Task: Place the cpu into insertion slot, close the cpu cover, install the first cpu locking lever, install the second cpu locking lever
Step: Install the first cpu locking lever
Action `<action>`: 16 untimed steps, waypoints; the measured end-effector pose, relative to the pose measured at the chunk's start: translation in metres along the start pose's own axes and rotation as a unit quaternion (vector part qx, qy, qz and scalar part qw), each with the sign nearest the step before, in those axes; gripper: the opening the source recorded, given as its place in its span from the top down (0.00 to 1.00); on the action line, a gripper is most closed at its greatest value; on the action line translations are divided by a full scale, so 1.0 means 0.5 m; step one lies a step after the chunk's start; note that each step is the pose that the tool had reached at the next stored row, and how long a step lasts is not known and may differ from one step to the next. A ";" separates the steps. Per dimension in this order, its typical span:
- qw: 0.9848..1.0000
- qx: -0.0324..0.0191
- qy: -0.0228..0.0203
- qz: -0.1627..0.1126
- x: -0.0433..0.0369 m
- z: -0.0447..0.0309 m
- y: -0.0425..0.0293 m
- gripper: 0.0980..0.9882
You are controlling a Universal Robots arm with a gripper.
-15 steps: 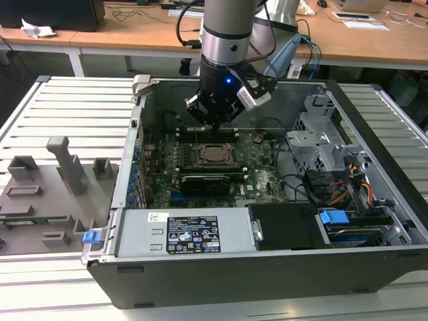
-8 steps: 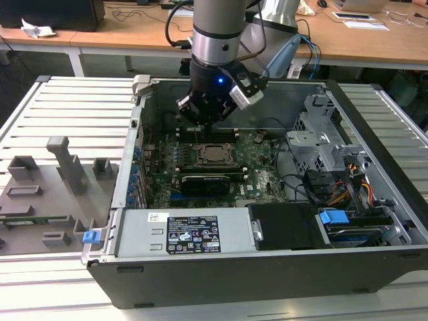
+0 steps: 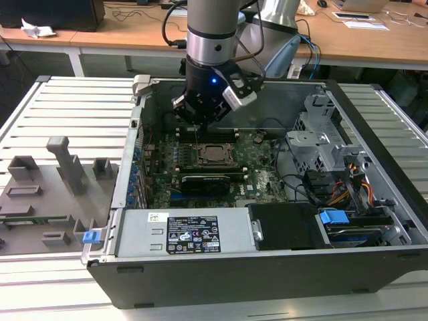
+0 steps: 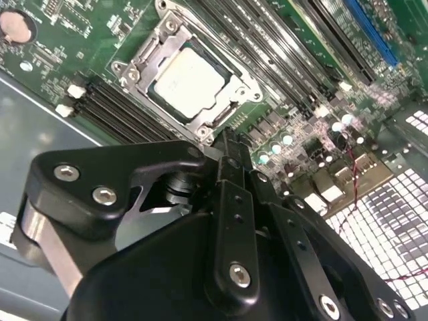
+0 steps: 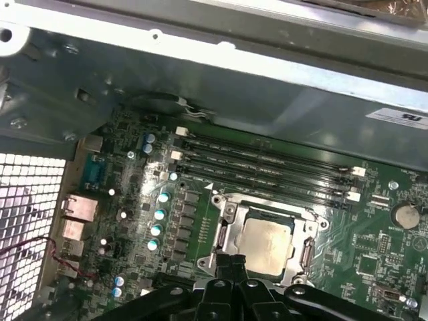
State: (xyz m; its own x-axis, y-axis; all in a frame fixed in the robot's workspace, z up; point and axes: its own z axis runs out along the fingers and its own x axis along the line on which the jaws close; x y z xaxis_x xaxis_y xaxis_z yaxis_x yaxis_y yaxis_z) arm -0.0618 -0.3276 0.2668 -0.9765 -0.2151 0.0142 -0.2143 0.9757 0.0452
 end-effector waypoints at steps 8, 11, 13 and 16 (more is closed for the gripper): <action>1.000 0.000 0.000 0.003 0.029 0.001 0.007 0.99; 1.000 0.000 0.000 0.010 0.031 0.001 0.008 0.99; 1.000 0.000 -0.001 0.022 0.031 0.002 0.008 0.99; 0.999 -0.001 -0.002 0.033 0.036 0.002 0.009 0.99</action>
State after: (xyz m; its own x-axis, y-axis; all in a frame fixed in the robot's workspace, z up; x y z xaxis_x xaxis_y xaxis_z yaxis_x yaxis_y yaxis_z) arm -0.0803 -0.3271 0.2660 -0.9885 -0.1506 0.0141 -0.1498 0.9877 0.0453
